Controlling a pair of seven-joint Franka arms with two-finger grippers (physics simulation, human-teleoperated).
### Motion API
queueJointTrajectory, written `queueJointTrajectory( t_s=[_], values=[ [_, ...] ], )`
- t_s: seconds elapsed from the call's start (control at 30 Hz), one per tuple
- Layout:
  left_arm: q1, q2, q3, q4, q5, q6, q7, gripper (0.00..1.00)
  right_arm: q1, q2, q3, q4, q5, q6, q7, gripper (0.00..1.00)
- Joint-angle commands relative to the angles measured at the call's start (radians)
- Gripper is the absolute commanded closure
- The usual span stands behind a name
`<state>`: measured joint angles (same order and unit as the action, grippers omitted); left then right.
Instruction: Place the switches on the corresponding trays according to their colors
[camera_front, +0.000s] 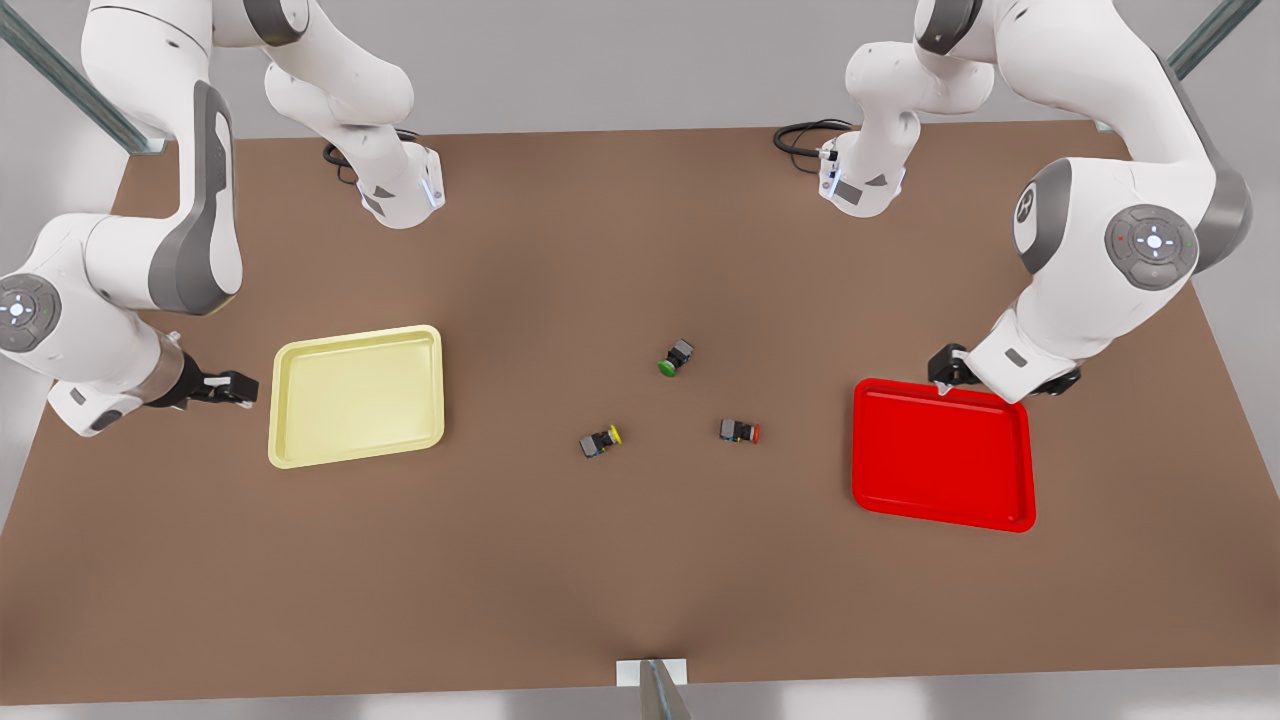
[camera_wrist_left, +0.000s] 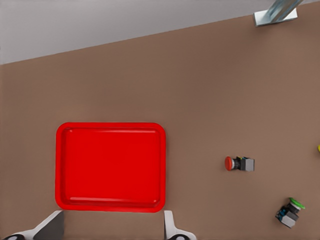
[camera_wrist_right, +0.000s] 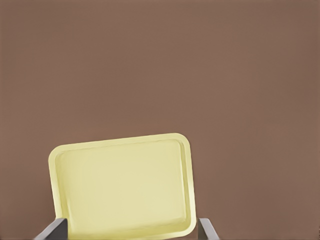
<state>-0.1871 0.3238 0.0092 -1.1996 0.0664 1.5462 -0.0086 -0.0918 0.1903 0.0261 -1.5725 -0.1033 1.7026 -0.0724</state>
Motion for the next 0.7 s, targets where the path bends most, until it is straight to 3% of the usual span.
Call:
queueJointTrajectory(
  t_s=[0.0, 0.07, 0.17, 0.23, 0.3, 0.37, 0.47, 0.57, 0.67],
  values=[
    [-0.002, 0.001, 0.000, -0.001, 0.009, -0.002, -0.001, 0.00, 0.000, 0.000, 0.000, 0.000, -0.003, 0.000, 0.000, 0.00],
    [-0.006, 0.015, -0.002, -0.002, 0.001, 0.000, -0.088, 0.00, 0.030, -0.002, 0.008, 0.000, -0.001, -0.009, 0.005, 0.00],
    [-0.119, 0.135, -0.003, -0.005, -0.057, 0.011, -0.822, 0.00, 0.167, 0.009, 0.012, -0.003, 0.008, -0.003, 0.000, 0.00],
    [-0.172, 0.190, -0.003, -0.014, -0.119, 0.072, -1.116, 0.00, 0.221, 0.049, 0.021, 0.000, 0.043, 0.008, -0.033, 0.00],
    [-0.235, 0.248, -0.003, -0.017, -0.146, 0.146, -1.445, 0.00, 0.238, 0.109, 0.110, -0.001, 0.043, 0.061, -0.038, 0.00],
    [-0.290, 0.298, -0.003, -0.044, -0.146, 0.218, -1.603, 0.00, 0.248, 0.132, 0.213, -0.024, 0.042, 0.100, -0.128, 0.00],
    [-0.339, 0.299, 0.000, -0.179, -0.135, 0.380, -1.691, 0.00, 0.250, 0.129, 0.207, -0.035, 0.040, 0.144, -0.564, 0.00],
    [-0.364, 0.308, 0.005, -0.278, -0.129, 0.497, -1.722, 0.00, 0.300, 0.170, 0.202, -0.032, 0.043, 0.316, -0.900, 0.00],
    [-0.364, 0.330, 0.015, -0.325, -0.123, 0.575, -1.720, 0.00, 0.388, 0.232, 0.209, -0.003, 0.051, 0.331, -0.905, 0.00]
  ],
)
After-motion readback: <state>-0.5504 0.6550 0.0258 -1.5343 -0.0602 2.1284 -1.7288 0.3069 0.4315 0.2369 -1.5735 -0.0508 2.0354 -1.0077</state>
